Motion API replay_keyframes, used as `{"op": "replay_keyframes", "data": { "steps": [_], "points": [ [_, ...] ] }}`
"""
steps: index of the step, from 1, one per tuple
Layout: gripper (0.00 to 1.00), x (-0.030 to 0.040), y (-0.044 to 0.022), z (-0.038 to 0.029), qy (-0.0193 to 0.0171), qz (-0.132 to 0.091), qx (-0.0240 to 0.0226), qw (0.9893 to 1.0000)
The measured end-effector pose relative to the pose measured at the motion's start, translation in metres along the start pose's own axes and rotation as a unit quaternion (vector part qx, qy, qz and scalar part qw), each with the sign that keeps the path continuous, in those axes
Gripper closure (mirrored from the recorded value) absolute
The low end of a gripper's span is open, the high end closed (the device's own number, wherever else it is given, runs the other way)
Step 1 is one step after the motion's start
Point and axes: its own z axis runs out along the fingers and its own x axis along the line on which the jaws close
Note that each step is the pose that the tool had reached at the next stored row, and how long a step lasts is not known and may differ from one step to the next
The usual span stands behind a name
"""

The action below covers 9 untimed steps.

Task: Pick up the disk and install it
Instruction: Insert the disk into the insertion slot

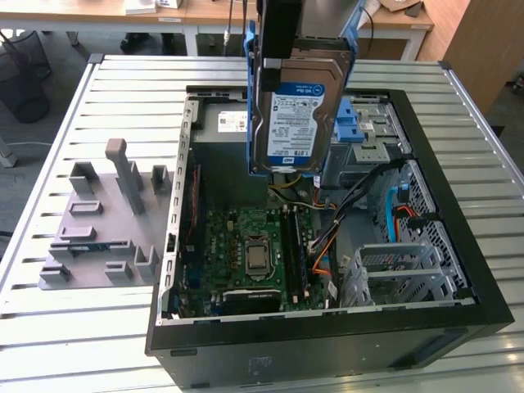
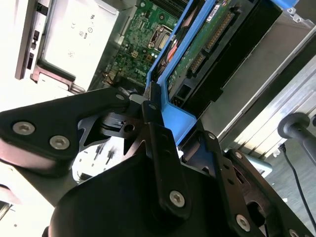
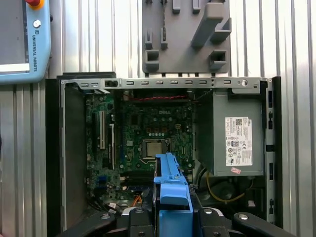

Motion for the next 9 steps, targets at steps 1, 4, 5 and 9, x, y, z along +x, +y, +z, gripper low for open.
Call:
{"op": "replay_keyframes", "data": {
  "steps": [1,4,5,9],
  "points": [
    [0.64,0.0018,-0.0001,0.0,0.0,0.0,0.0,1.0],
    [0.64,0.0065,-0.0003,0.0001,0.0,0.0,0.0,1.0],
    [0.64,0.0082,-0.0004,0.0001,0.0001,0.0,0.0,1.0],
    [0.64,0.0139,-0.0006,0.0001,0.0001,0.0,0.0,1.0]
  ]
}}
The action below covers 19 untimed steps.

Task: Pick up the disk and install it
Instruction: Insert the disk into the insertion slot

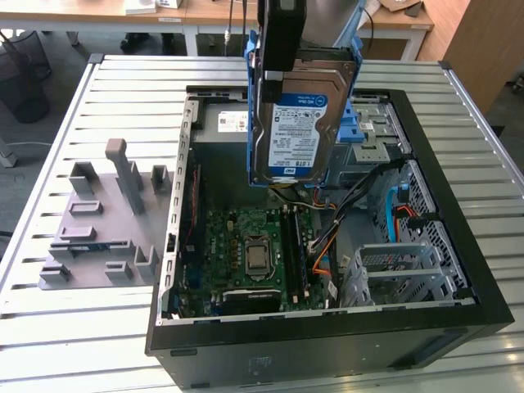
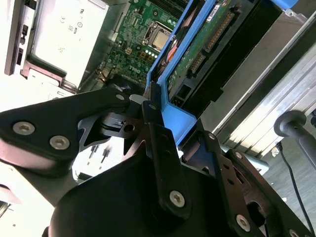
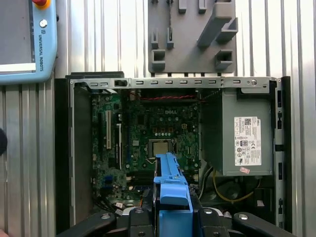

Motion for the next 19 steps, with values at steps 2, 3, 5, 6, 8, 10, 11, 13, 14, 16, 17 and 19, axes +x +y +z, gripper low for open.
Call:
{"op": "replay_keyframes", "data": {
  "steps": [2,3,5,6,8,10,11,13,14,16,17,19],
  "points": [
    [0.64,0.0032,-0.0001,0.0,0.0,0.0,0.0,1.0],
    [0.64,0.0051,-0.0002,0.0,0.0,0.0,0.0,1.0],
    [0.64,0.0087,-0.0003,0.0,0.0,0.0,0.0,1.0],
    [0.64,0.0103,-0.0004,0.0,0.0,0.0,0.0,1.0],
    [0.64,0.0132,-0.0005,0.0,0.0,0.0,0.0,1.0],
    [0.64,0.0151,-0.0005,0.0,0.0001,0.0,0.0,1.0],
    [0.64,0.0151,-0.0005,0.0,0.0001,0.0,0.0,1.0],
    [0.64,0.0151,-0.0006,0.0,0.0001,0.0,0.0,1.0],
    [0.64,0.0152,-0.0006,0.0,0.0001,0.0,0.0,1.0],
    [0.64,0.0152,-0.0006,0.0,0.0001,0.0,0.0,1.0],
    [0.64,0.0155,-0.0006,0.0,0.0001,0.0,0.0,1.0],
    [0.64,0.0181,-0.0008,0.0001,0.0001,0.0,0.0,1.0]
  ]
}}
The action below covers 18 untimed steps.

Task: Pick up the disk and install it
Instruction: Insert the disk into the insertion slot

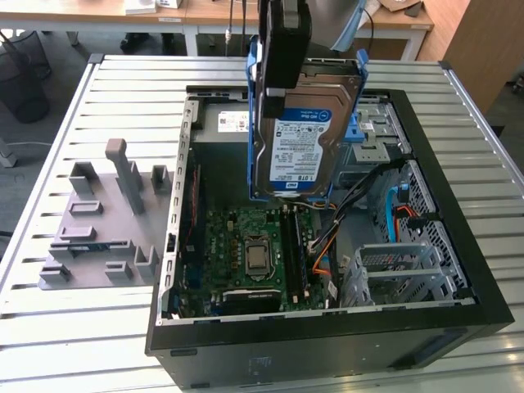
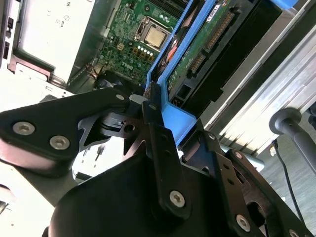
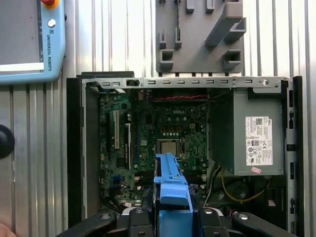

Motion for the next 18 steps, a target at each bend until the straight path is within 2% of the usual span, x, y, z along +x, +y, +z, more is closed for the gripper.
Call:
{"op": "replay_keyframes", "data": {
  "steps": [8,15,18],
  "points": [
    [0.64,0.0164,-0.0008,0.0009,-0.0001,0.0,0.0,1.0],
    [0.64,0.0196,-0.0136,0.0011,0.0,0.0,0.0,1.0],
    [0.64,0.0213,-0.0157,0.0017,-0.0001,0.0,0.0,1.0]
  ]
}}
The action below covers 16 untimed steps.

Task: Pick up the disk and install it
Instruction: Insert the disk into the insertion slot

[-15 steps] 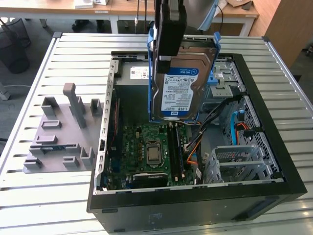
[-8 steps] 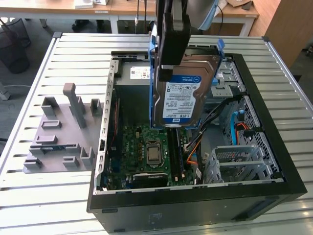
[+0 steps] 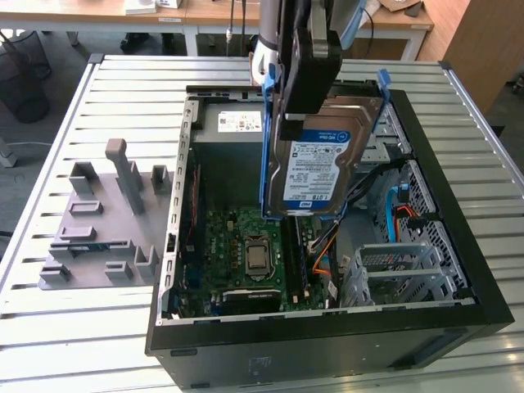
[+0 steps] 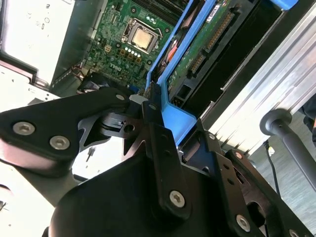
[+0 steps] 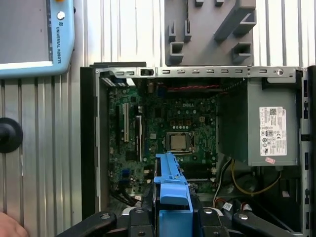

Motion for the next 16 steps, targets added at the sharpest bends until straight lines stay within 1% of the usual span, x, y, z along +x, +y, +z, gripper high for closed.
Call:
{"op": "replay_keyframes", "data": {
  "steps": [6,9,12,16],
  "points": [
    [0.64,0.0106,-0.001,0.001,0.0001,0.0,0.0,1.0],
    [0.64,0.0144,-0.0035,0.0014,0.0,0.0,0.0,1.0],
    [0.64,0.0173,-0.0095,0.0017,0.0001,0.0,-0.0003,1.0],
    [0.64,0.0188,-0.0183,0.0021,0.0001,0.0,-0.0007,1.0]
  ]
}}
